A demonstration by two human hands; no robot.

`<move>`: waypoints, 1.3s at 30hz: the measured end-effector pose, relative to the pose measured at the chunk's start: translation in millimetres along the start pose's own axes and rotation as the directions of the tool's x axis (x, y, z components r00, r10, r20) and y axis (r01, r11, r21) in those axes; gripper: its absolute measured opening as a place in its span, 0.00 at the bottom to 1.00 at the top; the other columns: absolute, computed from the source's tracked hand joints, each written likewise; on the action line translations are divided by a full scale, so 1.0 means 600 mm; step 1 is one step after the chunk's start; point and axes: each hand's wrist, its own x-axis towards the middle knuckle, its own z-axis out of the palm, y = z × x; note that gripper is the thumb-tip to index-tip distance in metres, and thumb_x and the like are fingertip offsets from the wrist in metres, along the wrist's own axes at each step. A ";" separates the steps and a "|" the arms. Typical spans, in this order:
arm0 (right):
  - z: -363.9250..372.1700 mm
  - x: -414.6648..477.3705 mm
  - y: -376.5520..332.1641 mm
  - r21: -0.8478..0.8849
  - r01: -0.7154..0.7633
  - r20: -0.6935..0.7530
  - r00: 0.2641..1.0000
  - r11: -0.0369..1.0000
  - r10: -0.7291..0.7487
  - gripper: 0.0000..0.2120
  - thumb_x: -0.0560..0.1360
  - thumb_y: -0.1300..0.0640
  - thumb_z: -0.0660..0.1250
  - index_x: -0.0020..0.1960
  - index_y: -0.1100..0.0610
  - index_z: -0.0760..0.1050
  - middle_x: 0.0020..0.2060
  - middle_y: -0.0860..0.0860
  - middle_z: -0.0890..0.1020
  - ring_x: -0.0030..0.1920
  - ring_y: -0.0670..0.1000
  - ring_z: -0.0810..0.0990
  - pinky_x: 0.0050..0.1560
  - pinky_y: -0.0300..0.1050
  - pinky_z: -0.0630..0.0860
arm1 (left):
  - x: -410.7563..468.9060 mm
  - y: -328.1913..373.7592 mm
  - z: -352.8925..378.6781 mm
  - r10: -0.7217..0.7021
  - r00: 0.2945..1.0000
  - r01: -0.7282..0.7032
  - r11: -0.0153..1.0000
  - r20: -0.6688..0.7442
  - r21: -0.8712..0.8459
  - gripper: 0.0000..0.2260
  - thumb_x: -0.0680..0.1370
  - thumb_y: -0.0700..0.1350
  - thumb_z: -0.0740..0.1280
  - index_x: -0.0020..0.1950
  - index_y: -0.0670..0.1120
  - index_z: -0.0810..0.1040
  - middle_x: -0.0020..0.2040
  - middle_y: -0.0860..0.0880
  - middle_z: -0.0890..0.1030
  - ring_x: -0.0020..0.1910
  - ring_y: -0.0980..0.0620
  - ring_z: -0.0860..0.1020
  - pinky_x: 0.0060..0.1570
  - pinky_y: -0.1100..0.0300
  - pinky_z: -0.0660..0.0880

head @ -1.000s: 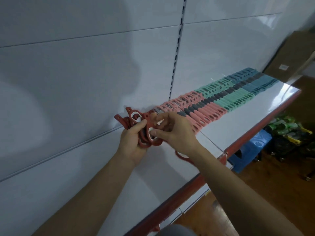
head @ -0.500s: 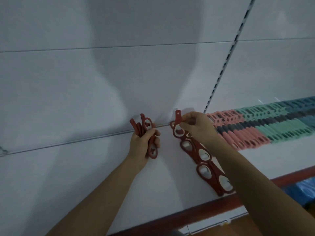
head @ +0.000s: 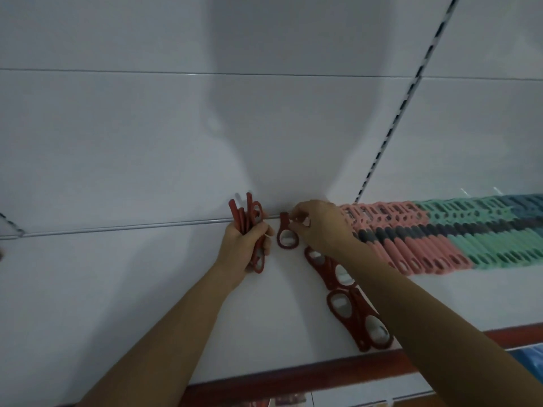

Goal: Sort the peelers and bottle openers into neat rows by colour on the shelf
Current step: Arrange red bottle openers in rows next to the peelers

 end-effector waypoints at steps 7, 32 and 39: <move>-0.005 -0.012 0.003 -0.102 0.241 0.179 0.959 0.965 -0.220 0.14 0.76 0.47 0.71 0.60 0.47 0.82 0.58 0.51 0.79 0.57 0.55 0.74 0.59 0.52 0.72 | -0.001 0.006 0.000 -0.036 0.999 0.037 0.996 0.009 -0.077 0.08 0.81 0.31 0.62 0.56 0.38 0.78 0.40 0.41 0.81 0.31 0.47 0.77 0.30 0.56 0.75; -0.010 -0.086 -0.014 0.415 -0.003 0.059 0.998 0.910 -0.023 0.12 0.75 0.61 0.74 0.52 0.48 0.74 0.39 0.42 0.83 0.38 0.37 0.80 0.39 0.28 0.74 | -0.013 -0.011 -0.002 0.132 0.984 -0.120 0.988 -0.121 0.097 0.01 0.81 0.41 0.70 0.52 0.45 0.80 0.36 0.44 0.82 0.33 0.49 0.80 0.33 0.57 0.74; -0.017 -0.114 0.009 0.228 0.067 0.042 0.996 0.971 -0.079 0.07 0.75 0.58 0.74 0.53 0.53 0.81 0.41 0.42 0.80 0.38 0.37 0.77 0.40 0.27 0.71 | -0.028 -0.016 0.011 0.247 0.967 -0.247 0.871 0.058 0.425 0.07 0.78 0.36 0.73 0.53 0.42 0.78 0.31 0.57 0.77 0.28 0.56 0.74 0.31 0.63 0.72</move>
